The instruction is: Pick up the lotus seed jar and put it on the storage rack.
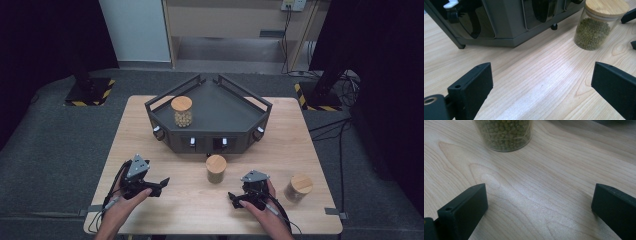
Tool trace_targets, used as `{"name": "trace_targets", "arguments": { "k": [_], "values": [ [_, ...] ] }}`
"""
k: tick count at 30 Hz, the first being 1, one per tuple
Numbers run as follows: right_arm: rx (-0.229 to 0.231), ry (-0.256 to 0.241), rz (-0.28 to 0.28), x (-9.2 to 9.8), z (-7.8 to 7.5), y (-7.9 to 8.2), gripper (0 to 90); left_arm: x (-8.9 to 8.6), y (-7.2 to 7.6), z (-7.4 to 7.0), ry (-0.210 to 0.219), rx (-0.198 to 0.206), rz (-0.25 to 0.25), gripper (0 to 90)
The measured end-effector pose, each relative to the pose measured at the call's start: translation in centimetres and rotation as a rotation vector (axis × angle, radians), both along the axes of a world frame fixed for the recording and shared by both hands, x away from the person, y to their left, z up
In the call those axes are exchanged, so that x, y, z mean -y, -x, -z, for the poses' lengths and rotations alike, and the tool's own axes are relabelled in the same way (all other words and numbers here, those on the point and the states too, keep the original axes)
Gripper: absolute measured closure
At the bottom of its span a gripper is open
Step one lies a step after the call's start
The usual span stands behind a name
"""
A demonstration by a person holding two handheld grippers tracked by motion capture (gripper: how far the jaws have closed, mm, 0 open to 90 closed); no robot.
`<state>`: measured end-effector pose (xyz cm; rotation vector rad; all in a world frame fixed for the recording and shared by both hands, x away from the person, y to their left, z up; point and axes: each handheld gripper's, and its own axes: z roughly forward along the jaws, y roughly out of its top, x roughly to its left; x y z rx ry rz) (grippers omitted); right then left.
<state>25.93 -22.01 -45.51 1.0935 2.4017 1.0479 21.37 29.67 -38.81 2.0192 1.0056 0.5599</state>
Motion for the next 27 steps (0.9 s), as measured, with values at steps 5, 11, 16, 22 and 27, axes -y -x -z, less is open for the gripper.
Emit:
{"name": "trace_targets", "arguments": {
  "k": [5, 11, 16, 22, 27],
  "values": [
    [-0.001, -0.001, 0.000, 0.0, 0.0, 0.0, 0.6, 0.0, 0.3, 0.7, 0.007, -0.004, -0.021, 3.0],
    [-0.001, 0.000, 0.000, 0.0, 0.0, 0.0, 0.6, 0.2, 0.4, 1.7, 0.004, -0.033, -0.043, 3.0],
    [-0.001, 0.000, 0.000, 0.0, 0.0, 0.0, 0.6, 0.6, 0.8, 2.6, -0.016, -0.052, -0.052, 3.0],
    [-0.001, -0.001, 0.000, 0.0, 0.0, 0.0, 0.6, 0.7, 1.5, 3.4, -0.023, -0.063, -0.060, 2.4],
    [-0.001, -0.001, -0.001, 0.0, 0.0, 0.0, 0.5, 1.2, 1.8, 4.0, -0.061, -0.080, -0.076, 2.1]
  ]
}}
